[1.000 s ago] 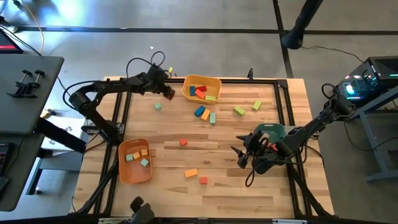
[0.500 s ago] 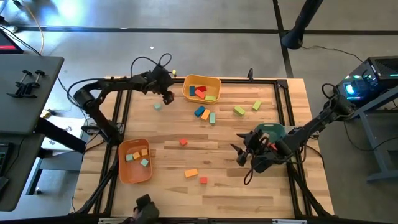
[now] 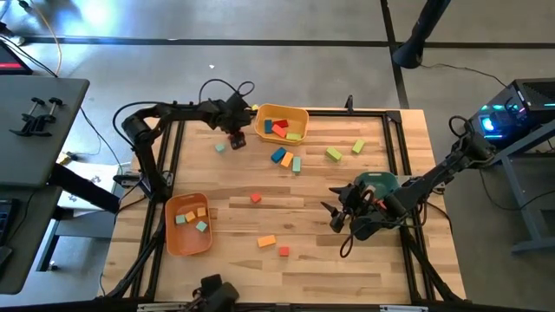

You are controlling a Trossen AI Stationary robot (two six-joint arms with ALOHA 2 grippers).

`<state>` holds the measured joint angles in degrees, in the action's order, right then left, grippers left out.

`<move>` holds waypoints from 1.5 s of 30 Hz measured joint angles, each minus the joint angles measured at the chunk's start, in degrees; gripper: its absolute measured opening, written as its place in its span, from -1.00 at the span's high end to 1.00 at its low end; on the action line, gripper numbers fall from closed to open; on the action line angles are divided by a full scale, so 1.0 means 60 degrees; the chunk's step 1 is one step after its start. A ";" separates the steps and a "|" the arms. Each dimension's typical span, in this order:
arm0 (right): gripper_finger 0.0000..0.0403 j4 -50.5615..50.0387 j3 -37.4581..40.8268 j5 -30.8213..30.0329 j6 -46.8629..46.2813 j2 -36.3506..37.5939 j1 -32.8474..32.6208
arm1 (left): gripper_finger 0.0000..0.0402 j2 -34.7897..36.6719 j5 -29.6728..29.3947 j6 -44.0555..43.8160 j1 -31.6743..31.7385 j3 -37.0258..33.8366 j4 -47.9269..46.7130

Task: Sort blocks by size
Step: Put the thin red rectangular block into the yellow bin

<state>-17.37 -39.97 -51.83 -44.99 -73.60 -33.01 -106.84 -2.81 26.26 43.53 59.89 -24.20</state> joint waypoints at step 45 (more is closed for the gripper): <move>-0.26 -0.0064 -0.0004 -0.2672 0.0007 0.0000 -0.2277 | 0.61 0.0162 0.0877 -0.4299 -0.1945 0.3126 0.1656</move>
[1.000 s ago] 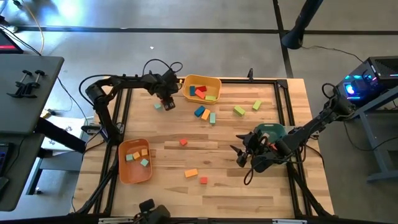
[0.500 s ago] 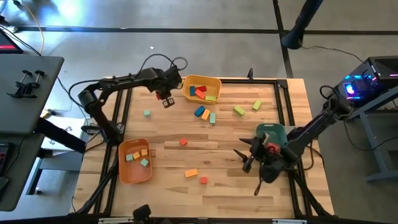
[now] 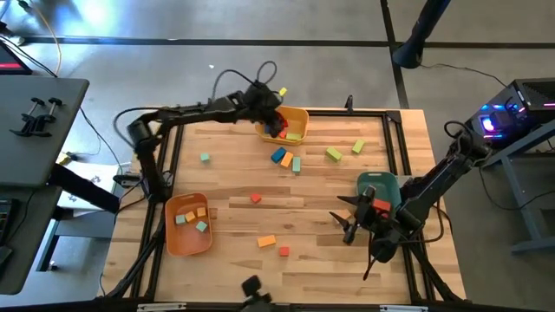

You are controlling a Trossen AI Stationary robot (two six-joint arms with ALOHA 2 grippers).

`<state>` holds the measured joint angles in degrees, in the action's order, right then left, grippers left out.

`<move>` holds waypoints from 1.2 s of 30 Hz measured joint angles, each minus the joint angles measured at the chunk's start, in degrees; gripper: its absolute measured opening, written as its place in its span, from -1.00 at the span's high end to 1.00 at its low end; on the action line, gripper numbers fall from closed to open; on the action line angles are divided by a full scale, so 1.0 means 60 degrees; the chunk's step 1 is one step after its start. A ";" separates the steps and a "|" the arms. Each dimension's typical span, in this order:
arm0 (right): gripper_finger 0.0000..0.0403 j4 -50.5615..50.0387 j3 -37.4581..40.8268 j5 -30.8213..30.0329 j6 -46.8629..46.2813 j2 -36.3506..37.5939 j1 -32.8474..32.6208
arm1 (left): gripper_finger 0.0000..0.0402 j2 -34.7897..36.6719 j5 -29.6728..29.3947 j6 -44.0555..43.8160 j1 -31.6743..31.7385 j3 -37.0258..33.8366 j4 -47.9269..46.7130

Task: Sort blocks by size
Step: Put the thin red rectangular block into the yellow bin, then put the thick yellow rectangular block into the green bin

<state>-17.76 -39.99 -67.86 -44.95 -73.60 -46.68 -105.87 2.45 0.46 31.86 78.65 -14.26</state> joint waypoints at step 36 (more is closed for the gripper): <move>-0.26 -0.0140 0.0000 0.1093 -0.1508 -0.0679 0.0773 | 0.04 0.2272 -0.1788 -0.1444 -0.3833 -0.4724 0.4349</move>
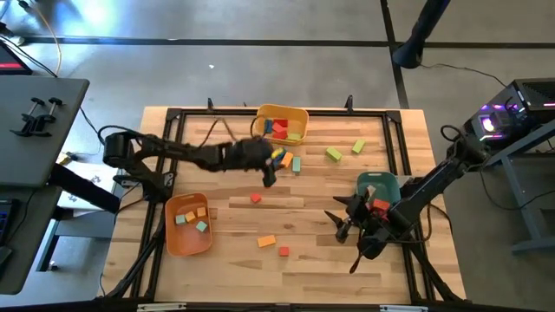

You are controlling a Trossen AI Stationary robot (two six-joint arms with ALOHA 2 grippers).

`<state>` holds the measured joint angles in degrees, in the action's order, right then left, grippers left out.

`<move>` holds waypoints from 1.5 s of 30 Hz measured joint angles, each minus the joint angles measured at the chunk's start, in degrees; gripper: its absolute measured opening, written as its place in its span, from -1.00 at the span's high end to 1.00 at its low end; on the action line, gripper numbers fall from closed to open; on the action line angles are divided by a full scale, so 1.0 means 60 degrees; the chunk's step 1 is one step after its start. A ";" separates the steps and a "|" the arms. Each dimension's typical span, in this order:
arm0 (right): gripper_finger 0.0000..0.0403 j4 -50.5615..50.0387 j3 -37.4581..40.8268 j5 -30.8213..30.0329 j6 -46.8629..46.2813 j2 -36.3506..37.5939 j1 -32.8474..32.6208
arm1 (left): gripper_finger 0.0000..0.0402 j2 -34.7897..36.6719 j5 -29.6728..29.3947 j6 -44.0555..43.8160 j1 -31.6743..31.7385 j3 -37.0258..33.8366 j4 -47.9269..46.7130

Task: Sort blocks by size
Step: Put the thick yellow rectangular block into the green bin

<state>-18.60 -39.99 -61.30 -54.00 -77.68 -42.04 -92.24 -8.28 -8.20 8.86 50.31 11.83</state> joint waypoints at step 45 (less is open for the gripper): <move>-0.26 0.1094 -0.0004 0.1572 0.0506 -0.0330 0.1500 | -0.21 -0.3743 -0.3613 -0.2591 -0.0878 0.1103 0.0998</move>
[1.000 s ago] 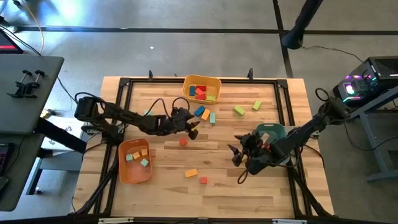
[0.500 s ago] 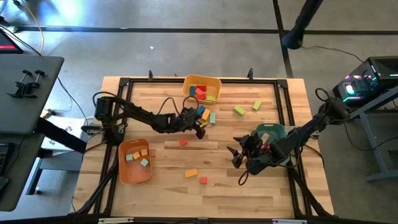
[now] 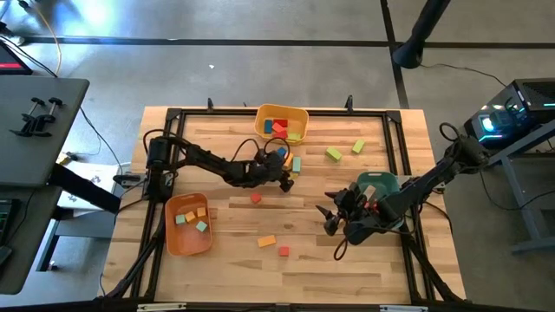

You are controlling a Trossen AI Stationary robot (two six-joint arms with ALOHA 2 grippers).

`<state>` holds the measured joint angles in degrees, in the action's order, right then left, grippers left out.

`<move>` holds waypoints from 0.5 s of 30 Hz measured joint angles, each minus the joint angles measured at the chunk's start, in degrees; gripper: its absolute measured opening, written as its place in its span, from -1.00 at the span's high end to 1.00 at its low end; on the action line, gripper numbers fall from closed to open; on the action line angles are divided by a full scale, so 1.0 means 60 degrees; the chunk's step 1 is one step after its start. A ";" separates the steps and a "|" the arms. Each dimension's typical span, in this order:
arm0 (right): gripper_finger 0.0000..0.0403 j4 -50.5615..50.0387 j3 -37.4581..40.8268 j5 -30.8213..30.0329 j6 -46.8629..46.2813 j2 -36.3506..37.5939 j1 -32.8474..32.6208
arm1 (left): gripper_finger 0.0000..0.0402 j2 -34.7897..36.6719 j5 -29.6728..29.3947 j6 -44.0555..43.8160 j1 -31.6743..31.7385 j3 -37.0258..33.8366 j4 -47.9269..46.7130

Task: Sort blocks by size
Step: Put the thick yellow rectangular block into the green bin

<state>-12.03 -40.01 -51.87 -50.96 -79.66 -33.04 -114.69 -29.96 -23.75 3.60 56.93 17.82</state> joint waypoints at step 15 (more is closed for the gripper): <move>-0.26 0.0000 0.0000 -0.0026 -0.0007 0.0000 -0.0337 | -0.18 -0.0018 0.0266 -0.0806 -0.0304 -0.0015 -0.1448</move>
<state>-12.03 -40.01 -52.02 -51.01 -79.66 -35.06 -114.80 -28.36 -28.58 1.77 56.84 9.14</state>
